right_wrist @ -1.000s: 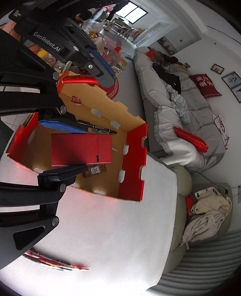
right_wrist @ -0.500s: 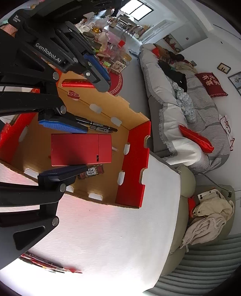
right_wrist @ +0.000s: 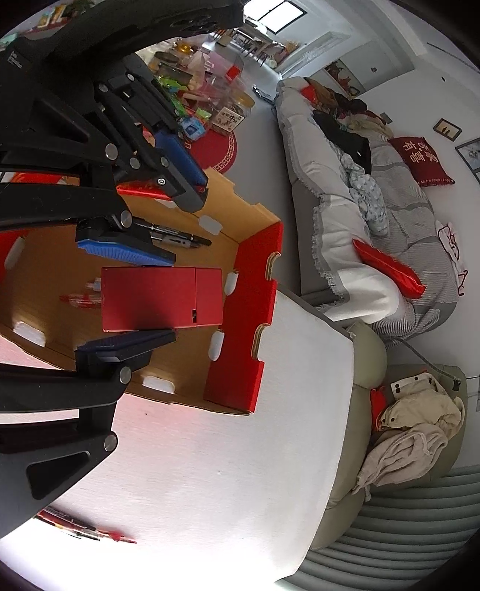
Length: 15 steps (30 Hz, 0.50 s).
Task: Organize rigid objects
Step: 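Lower the red lighter and red box into the box and open both grippers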
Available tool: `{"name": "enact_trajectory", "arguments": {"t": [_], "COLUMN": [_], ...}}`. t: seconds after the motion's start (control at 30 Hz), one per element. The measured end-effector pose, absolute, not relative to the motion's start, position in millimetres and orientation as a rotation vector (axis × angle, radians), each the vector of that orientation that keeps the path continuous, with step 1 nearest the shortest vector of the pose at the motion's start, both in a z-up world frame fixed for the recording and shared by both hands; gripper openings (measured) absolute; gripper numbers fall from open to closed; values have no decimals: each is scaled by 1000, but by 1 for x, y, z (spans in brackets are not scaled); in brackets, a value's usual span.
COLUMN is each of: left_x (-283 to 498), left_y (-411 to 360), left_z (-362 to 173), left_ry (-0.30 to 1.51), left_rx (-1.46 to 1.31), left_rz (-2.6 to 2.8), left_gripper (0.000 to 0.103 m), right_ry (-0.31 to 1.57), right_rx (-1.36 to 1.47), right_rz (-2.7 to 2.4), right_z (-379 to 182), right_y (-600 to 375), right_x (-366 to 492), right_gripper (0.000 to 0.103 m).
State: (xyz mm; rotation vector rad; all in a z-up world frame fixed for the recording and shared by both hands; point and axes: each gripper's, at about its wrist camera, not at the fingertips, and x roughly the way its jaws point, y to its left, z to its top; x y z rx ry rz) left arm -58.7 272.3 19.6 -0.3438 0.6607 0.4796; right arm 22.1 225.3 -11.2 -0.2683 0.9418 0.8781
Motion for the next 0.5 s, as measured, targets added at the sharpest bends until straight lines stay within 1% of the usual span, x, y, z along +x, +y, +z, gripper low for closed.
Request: {"name": "enact_trajectory", "arguments": {"t": [0.5], "left_x": [-35], "left_y": [283], "left_z": [7], "left_ry": [715], "left_rx": [-345], "left_rz": [492], "left_gripper": [21], "right_ry": [985], "right_rx": [-270], "right_rz": [852], "right_z": [-28], "right_y": [237], "right_x": [46], "right_gripper": [36]}}
